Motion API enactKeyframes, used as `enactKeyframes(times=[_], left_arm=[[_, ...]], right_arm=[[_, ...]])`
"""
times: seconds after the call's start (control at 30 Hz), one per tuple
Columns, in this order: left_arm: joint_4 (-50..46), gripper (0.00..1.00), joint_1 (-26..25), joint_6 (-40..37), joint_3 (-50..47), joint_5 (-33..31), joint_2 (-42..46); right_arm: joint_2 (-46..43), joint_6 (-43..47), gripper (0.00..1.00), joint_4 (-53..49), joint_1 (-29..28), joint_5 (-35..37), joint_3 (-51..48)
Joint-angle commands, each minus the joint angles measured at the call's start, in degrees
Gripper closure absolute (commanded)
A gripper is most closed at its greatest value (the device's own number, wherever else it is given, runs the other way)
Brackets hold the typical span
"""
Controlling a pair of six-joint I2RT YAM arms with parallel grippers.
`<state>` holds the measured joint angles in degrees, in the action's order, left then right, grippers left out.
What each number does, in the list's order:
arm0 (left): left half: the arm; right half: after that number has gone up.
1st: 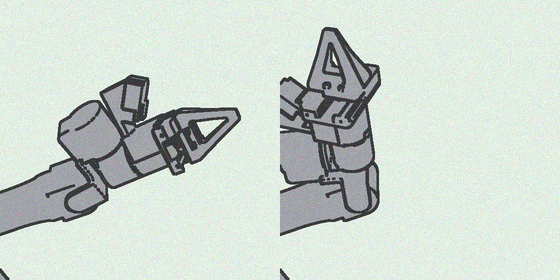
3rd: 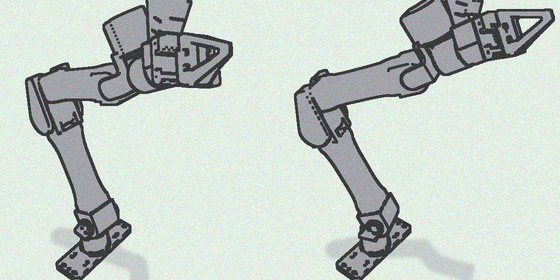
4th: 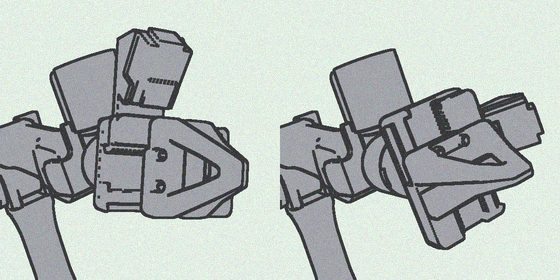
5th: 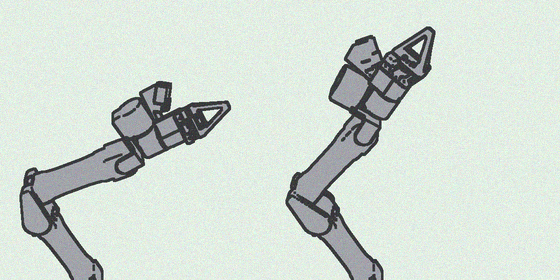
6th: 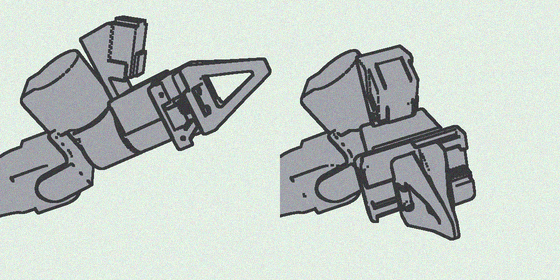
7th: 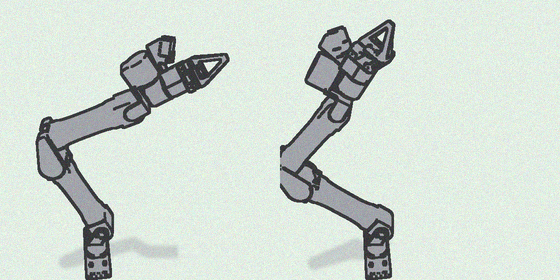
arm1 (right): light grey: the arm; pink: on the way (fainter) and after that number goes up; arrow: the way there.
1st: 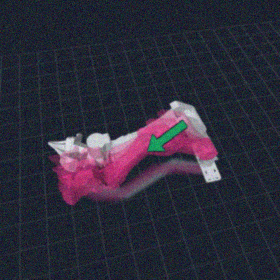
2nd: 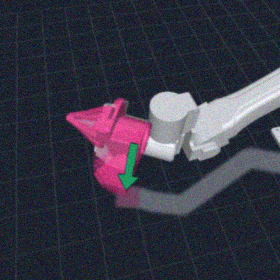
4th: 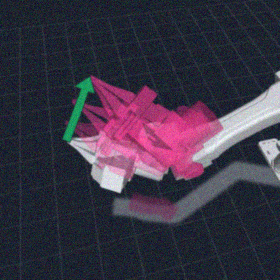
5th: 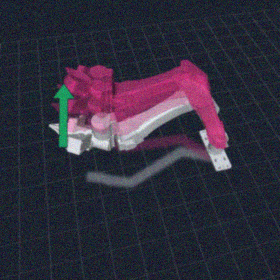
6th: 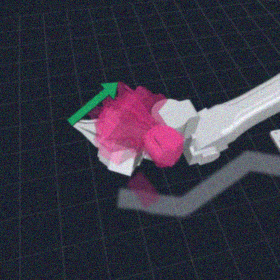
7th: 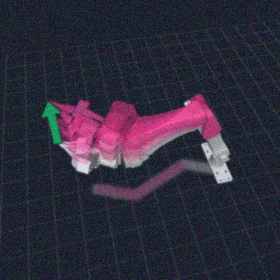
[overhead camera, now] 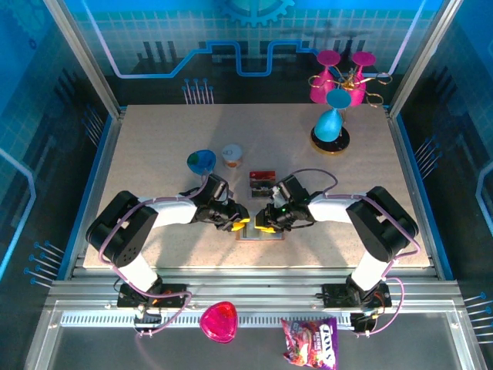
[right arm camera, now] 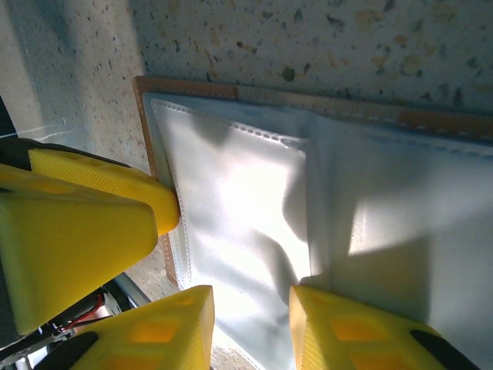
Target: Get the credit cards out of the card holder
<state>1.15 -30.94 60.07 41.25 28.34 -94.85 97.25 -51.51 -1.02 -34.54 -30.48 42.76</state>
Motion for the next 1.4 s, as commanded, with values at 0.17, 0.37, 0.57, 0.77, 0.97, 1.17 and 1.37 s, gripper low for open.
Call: enactKeyframes(times=[0.17, 0.37, 0.57, 0.77, 0.97, 1.17, 1.37], left_arm=[[-4.51, 0.66, -0.86, -0.32, 2.79, 0.29, -0.34], [-4.35, 0.66, -1.69, 0.13, 4.07, 1.08, -0.86], [-4.01, 0.67, -1.97, 0.48, 4.64, 1.22, -0.78], [-5.37, 0.67, -2.12, 0.03, 5.08, 0.78, -0.30], [-12.79, 0.65, -2.14, -3.68, 6.50, -3.59, 0.99], [-12.66, 0.63, -2.16, -3.50, 5.92, -4.12, 0.27], [-11.89, 0.61, -2.15, -3.06, 5.96, -3.88, -0.38]], right_arm=[[0.45, -1.62, 0.69, 3.26, 1.20, -1.50, -2.21], [0.48, -1.97, 0.69, 4.46, 1.42, -2.18, -2.90], [0.41, -2.34, 0.69, 5.14, 1.50, -2.61, -3.23], [0.07, -2.69, 0.68, 5.44, 1.57, -2.51, -3.12], [-0.41, -2.98, 0.68, 6.01, 1.84, -2.24, -3.84], [-0.83, -4.11, 0.67, 8.09, 2.45, -2.65, -5.22], [-0.07, -4.33, 0.67, 9.42, 2.95, -3.42, -6.07]])
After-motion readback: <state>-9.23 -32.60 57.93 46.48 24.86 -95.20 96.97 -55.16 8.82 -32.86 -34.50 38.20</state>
